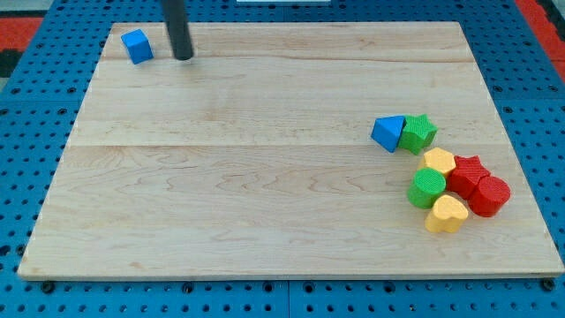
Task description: Slide the blue triangle towards the center left
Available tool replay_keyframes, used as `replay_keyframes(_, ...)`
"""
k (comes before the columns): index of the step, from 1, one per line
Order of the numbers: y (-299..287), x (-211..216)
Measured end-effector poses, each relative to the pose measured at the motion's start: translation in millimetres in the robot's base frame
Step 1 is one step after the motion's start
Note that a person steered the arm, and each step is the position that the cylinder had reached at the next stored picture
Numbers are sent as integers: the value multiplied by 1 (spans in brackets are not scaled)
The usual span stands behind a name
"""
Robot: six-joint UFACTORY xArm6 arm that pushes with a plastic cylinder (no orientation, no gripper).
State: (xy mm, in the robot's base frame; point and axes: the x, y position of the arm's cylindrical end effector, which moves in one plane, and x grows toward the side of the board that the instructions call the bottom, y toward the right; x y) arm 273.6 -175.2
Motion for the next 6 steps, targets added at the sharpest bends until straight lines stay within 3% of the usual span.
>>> replay_keyframes(1,-48,3)
replay_keyframes(2,-60,-13)
replay_keyframes(3,-29,-14)
replay_keyframes(5,186,-10)
replay_keyframes(6,314,20)
